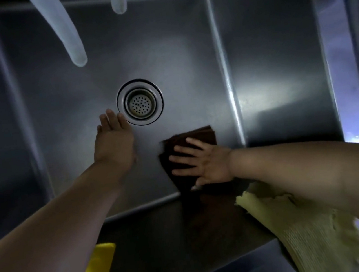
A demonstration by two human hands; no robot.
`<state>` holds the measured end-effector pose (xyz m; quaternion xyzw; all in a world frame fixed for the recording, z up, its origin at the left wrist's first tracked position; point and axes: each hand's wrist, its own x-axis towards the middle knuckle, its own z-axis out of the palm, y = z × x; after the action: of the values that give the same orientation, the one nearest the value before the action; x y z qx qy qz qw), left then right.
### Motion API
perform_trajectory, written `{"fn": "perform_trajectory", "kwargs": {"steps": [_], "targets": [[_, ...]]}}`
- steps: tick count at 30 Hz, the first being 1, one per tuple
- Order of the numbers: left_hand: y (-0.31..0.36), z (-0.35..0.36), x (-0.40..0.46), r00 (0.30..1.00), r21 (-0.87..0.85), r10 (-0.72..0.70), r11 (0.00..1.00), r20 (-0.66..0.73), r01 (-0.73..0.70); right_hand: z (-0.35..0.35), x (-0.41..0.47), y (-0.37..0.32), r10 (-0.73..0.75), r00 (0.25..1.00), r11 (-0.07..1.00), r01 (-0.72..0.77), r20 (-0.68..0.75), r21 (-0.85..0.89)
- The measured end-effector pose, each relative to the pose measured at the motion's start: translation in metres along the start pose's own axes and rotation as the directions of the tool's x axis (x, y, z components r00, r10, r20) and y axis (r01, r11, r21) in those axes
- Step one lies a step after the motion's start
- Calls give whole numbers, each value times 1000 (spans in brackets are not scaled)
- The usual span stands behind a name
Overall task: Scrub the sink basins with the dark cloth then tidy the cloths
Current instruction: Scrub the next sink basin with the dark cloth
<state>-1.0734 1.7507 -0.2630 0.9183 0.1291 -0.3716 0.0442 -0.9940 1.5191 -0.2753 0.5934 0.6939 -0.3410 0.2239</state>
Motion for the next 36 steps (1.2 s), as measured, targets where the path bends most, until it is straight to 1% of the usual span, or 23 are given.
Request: {"fn": "perform_trajectory", "kwargs": {"steps": [2,3,5,7,9,11,14,16,17,19,20,21,23,26,28,31,33,36], "targets": [[0,-1,-1,1000,-8,-4,1000,9,4,8,-20,17,189,979,981,-192,78,37],[1,-1,-1,1000,-13,-7,1000,8,8,8,-27,26,298,948,950,-305,108,58],[2,-1,-2,1000,-18,-10,1000,-5,10,3,-32,43,482,862,849,-504,159,159],[1,-1,-2,1000,-25,-10,1000,-11,10,-3,-28,51,584,788,741,-616,196,268],[0,0,-3,1000,-31,-8,999,-5,8,-6,-19,45,654,725,648,-684,215,335],[-2,1,-3,1000,-42,-9,999,-5,8,-6,-9,30,736,629,504,-756,251,419],[-2,0,-4,1000,-26,-3,1000,-4,3,-7,4,4,810,453,221,-823,372,522],[-2,-2,-6,1000,-30,-4,1000,-2,4,-12,14,-12,816,367,64,-825,447,561],[-2,-3,-6,1000,-39,-8,999,-2,8,-15,19,-18,812,327,-31,-802,483,596],[-2,-4,-7,1000,-43,-15,999,4,15,-19,29,-31,810,225,-229,-730,542,644],[-3,-4,-7,1000,-38,-15,999,6,15,-20,33,-37,804,183,-302,-693,566,654],[-2,-4,-8,1000,-32,-15,999,10,15,-21,36,-43,787,175,-346,-669,591,658],[-2,-5,-7,1000,-30,-14,999,21,15,-26,41,-52,729,211,-386,-659,651,645],[-2,-6,-6,999,-19,-12,1000,32,12,-39,50,-63,646,170,-504,-637,744,583],[-3,-6,-5,999,-26,-12,1000,32,13,-43,57,-64,630,173,-521,-630,757,577],[-4,-7,-5,999,-22,-6,1000,45,7,-36,57,-58,653,161,-516,-621,740,590],[-3,-7,-4,999,-12,-7,1000,48,7,-33,57,-49,685,125,-510,-621,717,595],[-2,-6,-3,999,5,-4,1000,47,4,-32,59,-31,754,36,-529,-558,656,639]]}}
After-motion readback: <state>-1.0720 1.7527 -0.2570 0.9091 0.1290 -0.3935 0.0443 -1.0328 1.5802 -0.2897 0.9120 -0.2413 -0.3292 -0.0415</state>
